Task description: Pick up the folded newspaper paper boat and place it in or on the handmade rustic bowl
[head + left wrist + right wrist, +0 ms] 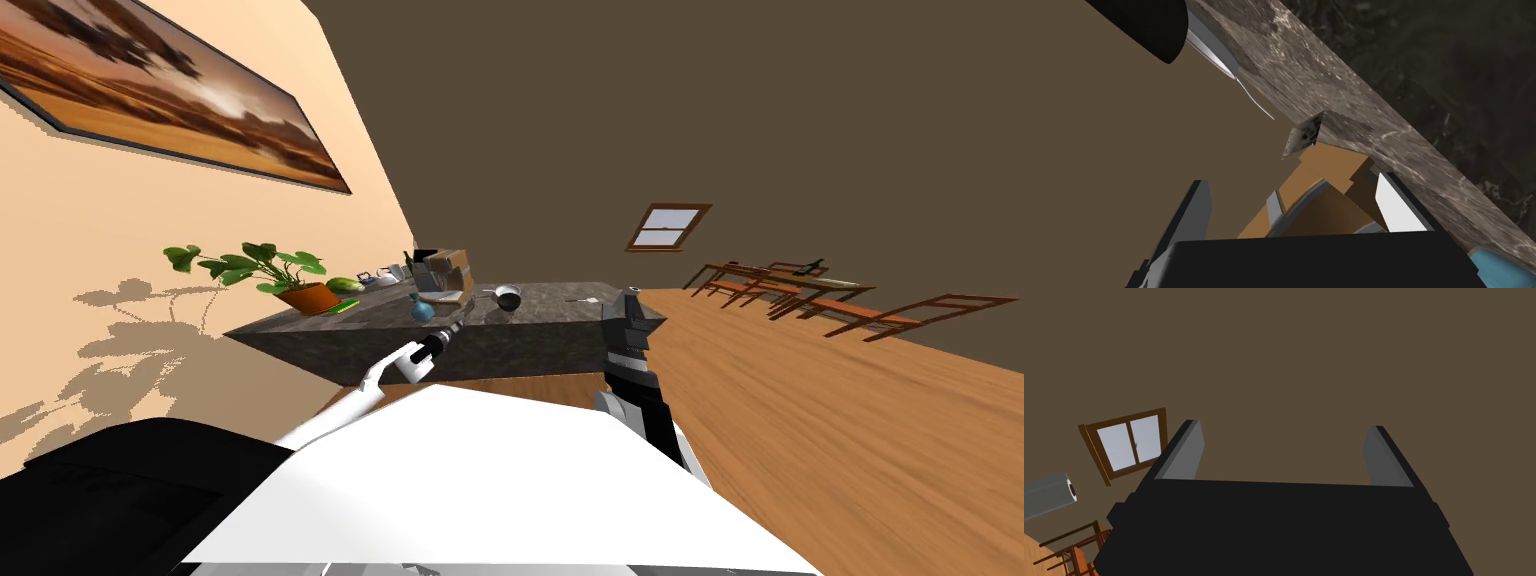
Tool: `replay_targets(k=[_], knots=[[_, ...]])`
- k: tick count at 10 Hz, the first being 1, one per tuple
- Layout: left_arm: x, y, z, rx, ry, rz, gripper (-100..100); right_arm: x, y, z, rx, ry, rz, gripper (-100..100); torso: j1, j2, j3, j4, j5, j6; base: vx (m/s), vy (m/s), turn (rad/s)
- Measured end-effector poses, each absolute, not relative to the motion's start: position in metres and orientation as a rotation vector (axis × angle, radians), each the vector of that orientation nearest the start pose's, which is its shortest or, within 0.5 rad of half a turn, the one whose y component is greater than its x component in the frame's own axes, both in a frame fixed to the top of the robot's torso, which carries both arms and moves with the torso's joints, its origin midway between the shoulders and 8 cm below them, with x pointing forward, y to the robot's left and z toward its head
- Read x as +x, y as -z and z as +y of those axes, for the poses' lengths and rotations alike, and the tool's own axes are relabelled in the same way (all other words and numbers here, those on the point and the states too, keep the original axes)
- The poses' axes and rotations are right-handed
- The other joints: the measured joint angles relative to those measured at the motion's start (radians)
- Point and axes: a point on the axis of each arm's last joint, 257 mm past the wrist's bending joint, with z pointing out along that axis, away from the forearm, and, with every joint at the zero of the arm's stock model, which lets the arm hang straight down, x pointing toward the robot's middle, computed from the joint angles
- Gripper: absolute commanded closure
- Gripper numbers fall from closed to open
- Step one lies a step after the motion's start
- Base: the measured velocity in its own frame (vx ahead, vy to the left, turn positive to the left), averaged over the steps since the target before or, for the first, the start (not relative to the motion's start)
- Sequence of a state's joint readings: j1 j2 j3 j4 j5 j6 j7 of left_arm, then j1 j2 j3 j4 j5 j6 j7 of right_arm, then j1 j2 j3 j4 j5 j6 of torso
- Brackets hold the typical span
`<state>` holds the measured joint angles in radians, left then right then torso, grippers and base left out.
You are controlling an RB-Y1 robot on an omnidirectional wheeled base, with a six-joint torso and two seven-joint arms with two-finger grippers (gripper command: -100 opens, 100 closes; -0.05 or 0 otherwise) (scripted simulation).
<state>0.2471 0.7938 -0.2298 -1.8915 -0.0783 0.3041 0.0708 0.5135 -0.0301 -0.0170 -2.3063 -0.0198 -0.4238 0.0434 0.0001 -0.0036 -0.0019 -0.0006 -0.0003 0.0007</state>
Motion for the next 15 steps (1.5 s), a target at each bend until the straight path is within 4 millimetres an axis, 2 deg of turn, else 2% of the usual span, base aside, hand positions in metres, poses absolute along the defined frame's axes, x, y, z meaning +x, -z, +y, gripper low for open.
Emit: replay_targets(k=[2, 5, 8, 11, 12, 13, 15], knots=[[0.451, 0.283, 0.357, -0.713, 0.504, 1.885, -100, 0.349, -0.018, -0.287, 0.679, -1.240, 0.677, 0, 0.001, -0.001, 0.000, 0.000, 0.000, 0.000, 0.057, 0.014, -0.276], [0.451, 0.305, 0.406, -0.705, 0.301, 1.945, -100, 0.349, -0.018, -0.287, 0.679, -1.239, 0.677, 0, 0.004, -0.005, -0.003, -0.001, 0.001, -0.001, 0.103, 0.066, -0.318], [0.447, 0.310, 0.462, -0.697, 0.123, 1.969, -100, 0.349, -0.018, -0.287, 0.679, -1.239, 0.677, 0, 0.006, -0.007, -0.004, -0.002, 0.001, -0.001, 0.119, 0.104, -0.304], [0.452, 0.308, 0.494, -0.690, 0.004, 1.966, -100, 0.349, -0.017, -0.287, 0.679, -1.239, 0.677, 0, 0.007, -0.007, -0.004, -0.002, 0.002, 0.000, 0.098, 0.111, -0.226], [0.452, 0.308, 0.495, -0.691, -0.001, 1.965, 0, 0.349, -0.017, -0.287, 0.679, -1.239, 0.677, 0, 0.003, -0.004, -0.003, -0.001, 0.001, -0.002, 0.000, 0.000, 0.000], [0.452, 0.308, 0.495, -0.690, -0.001, 1.965, -100, 0.349, -0.017, -0.287, 0.679, -1.239, 0.677, 0, -0.001, -0.001, -0.001, 0.000, 0.000, -0.002, -0.004, 0.005, -0.016], [0.454, 0.312, 0.500, -0.698, -0.004, 1.958, -100, 0.349, -0.018, -0.287, 0.679, -1.239, 0.677, 0, -0.002, 0.001, 0.001, 0.000, 0.000, -0.002, -0.003, 0.004, -0.012]])
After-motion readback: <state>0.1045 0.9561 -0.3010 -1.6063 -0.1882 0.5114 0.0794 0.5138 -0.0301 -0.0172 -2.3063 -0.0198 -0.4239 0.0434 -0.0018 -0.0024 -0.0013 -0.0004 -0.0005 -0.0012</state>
